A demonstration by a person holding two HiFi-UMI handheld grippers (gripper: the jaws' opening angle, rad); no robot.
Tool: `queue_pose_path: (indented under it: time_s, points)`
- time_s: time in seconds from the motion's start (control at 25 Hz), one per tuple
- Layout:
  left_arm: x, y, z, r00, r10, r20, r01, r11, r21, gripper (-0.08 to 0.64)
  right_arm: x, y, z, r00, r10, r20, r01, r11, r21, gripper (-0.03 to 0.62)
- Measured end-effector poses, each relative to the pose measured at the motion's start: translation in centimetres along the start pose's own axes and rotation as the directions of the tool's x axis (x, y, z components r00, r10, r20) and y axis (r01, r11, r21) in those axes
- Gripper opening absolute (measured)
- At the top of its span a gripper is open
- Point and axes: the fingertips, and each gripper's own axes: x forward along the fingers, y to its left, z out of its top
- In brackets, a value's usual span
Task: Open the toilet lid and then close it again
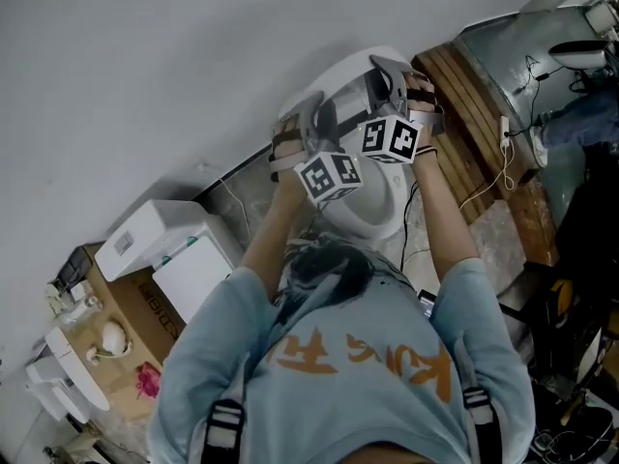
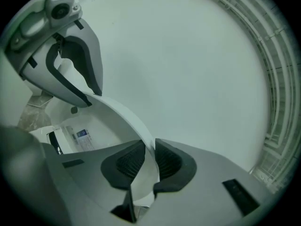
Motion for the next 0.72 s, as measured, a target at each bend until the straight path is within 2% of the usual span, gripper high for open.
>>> queue_pose_path:
  time_s: [0.08, 0.24, 0.56, 0.72]
  points:
    - [1.4, 1.2, -0.5, 1.000, 0.023, -0.003, -0.023, 1.000, 0.007, 0.094, 2.0, -0.3, 0.6, 1.000, 0.008, -0.002, -0.008, 1.000, 0.006, 0.061]
    - [4.5, 3.9, -1.6, 0.998, 0.056, -0.025, -0.057, 0.998, -0.029, 0.087, 6.3, -1.0, 1.8, 0.999, 0.049, -0.003, -0.049, 0.999, 0.005, 0.061]
    - [8.7, 7.6, -4.3, 0.997, 0.061, -0.043, -0.063, 0.997, -0.041, 0.084, 12.7, -0.9, 4.0, 0.994, 0.104, -0.019, -0.104, 0.994, 0.023, 0.066]
    - [10.0, 8.8, -5.2, 0.996, 0.074, -0.053, -0.077, 0.995, -0.067, 0.080, 14.7, -0.6, 4.6, 0.984, 0.172, -0.037, -0.171, 0.985, 0.029, 0.067]
